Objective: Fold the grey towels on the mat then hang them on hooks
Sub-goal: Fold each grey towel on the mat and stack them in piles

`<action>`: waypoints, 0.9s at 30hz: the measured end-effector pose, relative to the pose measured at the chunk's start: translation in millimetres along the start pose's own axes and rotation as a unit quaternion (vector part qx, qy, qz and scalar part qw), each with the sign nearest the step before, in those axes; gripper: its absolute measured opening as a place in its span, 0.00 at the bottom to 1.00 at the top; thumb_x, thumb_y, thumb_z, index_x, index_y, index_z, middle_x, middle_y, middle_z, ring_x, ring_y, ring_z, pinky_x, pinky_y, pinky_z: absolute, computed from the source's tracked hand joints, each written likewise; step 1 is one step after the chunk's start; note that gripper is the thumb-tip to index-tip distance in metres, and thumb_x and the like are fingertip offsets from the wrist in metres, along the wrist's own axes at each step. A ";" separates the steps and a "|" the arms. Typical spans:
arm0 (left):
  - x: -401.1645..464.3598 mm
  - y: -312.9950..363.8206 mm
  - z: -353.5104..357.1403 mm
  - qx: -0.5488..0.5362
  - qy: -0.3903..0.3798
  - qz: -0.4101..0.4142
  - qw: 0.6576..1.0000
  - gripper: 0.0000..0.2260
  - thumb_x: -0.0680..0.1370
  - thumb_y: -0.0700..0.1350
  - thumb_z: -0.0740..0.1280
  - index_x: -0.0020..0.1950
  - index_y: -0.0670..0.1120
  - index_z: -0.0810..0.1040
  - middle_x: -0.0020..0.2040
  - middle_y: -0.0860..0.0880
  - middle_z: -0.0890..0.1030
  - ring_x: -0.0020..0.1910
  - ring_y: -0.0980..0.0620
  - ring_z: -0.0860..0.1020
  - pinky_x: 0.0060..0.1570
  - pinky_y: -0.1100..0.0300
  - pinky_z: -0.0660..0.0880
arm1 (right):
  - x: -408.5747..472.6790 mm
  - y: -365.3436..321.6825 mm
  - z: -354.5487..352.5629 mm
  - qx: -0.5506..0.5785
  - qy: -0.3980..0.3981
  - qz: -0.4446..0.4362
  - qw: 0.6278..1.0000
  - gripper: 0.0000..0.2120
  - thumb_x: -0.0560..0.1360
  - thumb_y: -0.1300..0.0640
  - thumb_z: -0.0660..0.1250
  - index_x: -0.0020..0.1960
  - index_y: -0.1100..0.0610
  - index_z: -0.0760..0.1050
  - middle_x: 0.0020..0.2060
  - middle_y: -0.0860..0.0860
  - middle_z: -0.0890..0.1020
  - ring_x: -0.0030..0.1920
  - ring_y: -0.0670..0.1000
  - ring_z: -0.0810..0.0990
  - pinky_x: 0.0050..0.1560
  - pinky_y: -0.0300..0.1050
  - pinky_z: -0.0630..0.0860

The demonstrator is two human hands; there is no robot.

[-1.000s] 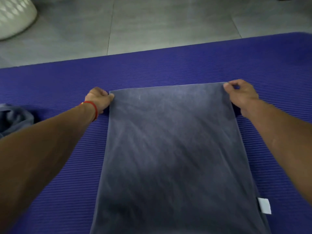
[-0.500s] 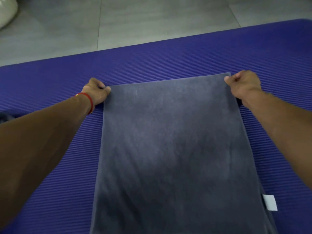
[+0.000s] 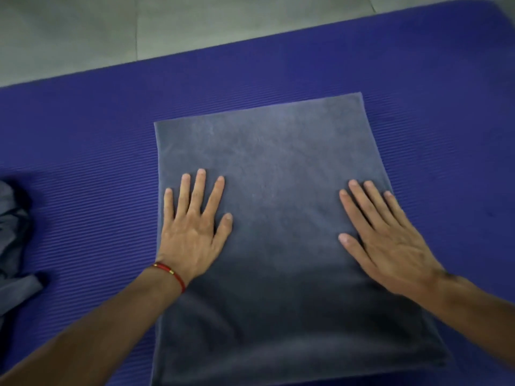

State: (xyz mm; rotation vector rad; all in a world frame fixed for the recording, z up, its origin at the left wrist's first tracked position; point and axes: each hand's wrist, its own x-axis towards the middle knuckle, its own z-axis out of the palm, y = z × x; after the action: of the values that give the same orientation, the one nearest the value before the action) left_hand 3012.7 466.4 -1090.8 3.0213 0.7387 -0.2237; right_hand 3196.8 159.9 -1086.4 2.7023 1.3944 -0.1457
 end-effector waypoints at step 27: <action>-192.2 21.9 -9.5 -0.129 0.058 0.293 0.946 0.10 0.82 0.50 0.60 0.49 0.52 0.81 0.49 0.54 0.78 0.45 0.53 0.78 0.51 0.58 0.70 | -135.5 -45.8 -16.9 0.068 0.024 -0.218 0.973 0.13 0.82 0.44 0.58 0.51 0.49 0.78 0.58 0.45 0.79 0.60 0.47 0.78 0.64 0.46 0.72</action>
State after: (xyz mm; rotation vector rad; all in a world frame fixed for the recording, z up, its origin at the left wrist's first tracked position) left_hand 2855.4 359.5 -1053.9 2.8502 -0.1435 0.0647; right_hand 3081.9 79.3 -1054.1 2.4667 2.0443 -0.2149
